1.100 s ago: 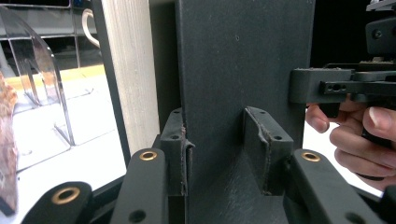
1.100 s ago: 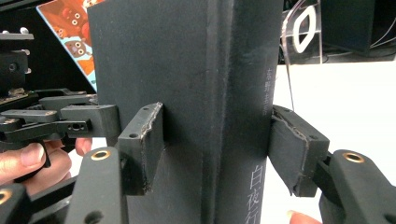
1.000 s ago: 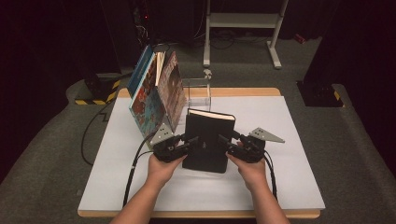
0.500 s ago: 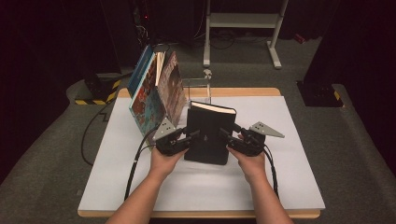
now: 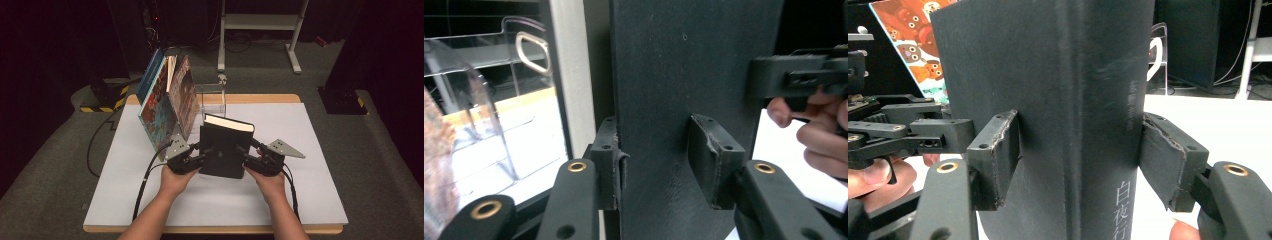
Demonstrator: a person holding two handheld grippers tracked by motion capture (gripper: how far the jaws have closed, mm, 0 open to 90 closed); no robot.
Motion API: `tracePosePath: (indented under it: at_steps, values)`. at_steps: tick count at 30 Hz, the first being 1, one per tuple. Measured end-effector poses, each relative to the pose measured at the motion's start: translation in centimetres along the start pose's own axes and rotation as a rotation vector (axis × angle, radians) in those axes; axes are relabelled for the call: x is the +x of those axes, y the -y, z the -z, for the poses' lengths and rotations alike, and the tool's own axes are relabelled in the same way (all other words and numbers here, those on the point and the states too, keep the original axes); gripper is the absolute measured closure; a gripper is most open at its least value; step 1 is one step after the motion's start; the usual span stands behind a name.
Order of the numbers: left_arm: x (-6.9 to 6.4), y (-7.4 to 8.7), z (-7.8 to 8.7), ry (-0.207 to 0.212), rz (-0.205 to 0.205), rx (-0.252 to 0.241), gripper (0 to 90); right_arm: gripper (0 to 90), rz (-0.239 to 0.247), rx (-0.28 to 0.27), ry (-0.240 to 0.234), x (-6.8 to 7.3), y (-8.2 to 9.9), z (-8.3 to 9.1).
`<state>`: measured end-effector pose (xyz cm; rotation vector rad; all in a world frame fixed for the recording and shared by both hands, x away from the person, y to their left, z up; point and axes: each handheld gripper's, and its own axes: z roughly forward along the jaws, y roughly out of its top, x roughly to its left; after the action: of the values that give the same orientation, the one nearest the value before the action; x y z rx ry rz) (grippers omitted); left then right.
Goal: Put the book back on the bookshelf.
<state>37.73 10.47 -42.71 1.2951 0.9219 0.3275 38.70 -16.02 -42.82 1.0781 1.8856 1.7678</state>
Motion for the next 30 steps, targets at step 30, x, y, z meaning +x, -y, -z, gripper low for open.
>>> tracePosePath:
  at_steps: [30]
  values:
    - [2.7,3.3,5.5,-0.135,-0.007,0.029,37.1,31.4,0.084,-0.014,-0.011,2.9,1.2,1.6]
